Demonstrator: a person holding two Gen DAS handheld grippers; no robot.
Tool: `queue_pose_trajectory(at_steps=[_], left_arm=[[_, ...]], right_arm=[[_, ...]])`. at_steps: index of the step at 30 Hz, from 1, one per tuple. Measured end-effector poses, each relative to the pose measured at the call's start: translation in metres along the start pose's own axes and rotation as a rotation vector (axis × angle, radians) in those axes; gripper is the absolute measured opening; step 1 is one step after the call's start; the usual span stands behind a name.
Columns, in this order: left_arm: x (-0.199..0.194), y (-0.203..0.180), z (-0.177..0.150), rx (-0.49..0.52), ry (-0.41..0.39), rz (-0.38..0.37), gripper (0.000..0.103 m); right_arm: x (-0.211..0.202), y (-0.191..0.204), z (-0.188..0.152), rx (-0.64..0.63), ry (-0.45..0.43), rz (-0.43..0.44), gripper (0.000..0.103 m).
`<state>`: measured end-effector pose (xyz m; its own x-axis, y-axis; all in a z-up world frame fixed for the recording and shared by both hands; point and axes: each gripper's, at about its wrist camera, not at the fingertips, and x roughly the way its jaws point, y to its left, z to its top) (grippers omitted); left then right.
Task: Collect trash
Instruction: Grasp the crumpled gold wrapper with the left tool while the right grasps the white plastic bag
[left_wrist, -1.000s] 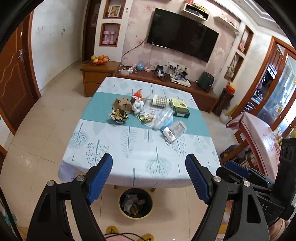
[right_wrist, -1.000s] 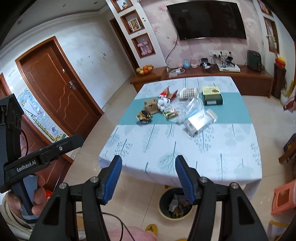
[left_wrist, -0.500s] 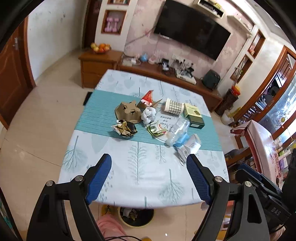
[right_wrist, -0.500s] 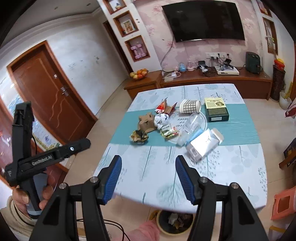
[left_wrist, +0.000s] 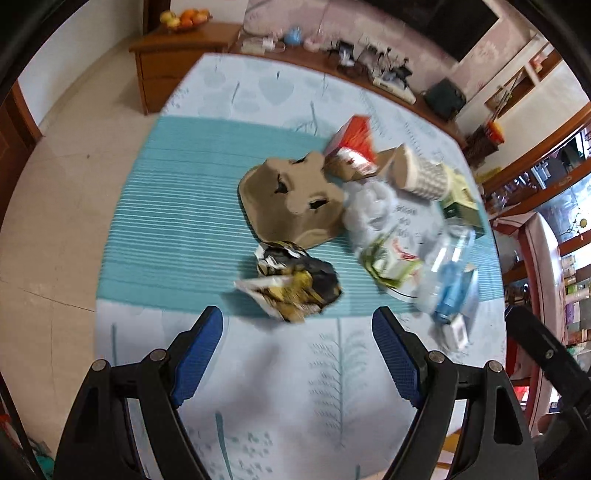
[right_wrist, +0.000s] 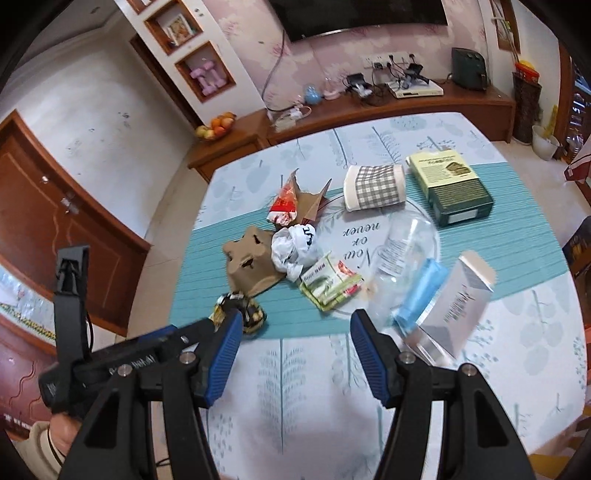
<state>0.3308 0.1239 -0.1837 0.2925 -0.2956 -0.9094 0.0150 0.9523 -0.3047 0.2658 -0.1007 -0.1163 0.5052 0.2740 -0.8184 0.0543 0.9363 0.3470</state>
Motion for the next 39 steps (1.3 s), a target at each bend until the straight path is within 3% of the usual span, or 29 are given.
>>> queue_pose_trajectory(at_steps=[10,26,30,34,39], left_arm=[[0.060,0.006,0.025,0.015,0.101,-0.049,0.076],[0.070,0.016,0.033,0.029,0.106,-0.101,0.075],[0.069,0.017,0.036,0.036,0.103,-0.102,0.073],[0.065,0.020,0.035,0.037,0.094,-0.103,0.069],[0.057,0.020,0.031,0.034,0.076,-0.085,0.067]], right_arm=[[0.064,0.012,0.028,0.037,0.056,-0.047,0.061],[0.149,0.014,0.059,0.016,0.143,-0.128,0.061],[0.160,0.012,0.056,0.011,0.166,-0.130,0.060],[0.158,0.014,0.053,-0.005,0.167,-0.132,0.044],[0.130,0.013,0.049,0.016,0.112,-0.082,0.040]])
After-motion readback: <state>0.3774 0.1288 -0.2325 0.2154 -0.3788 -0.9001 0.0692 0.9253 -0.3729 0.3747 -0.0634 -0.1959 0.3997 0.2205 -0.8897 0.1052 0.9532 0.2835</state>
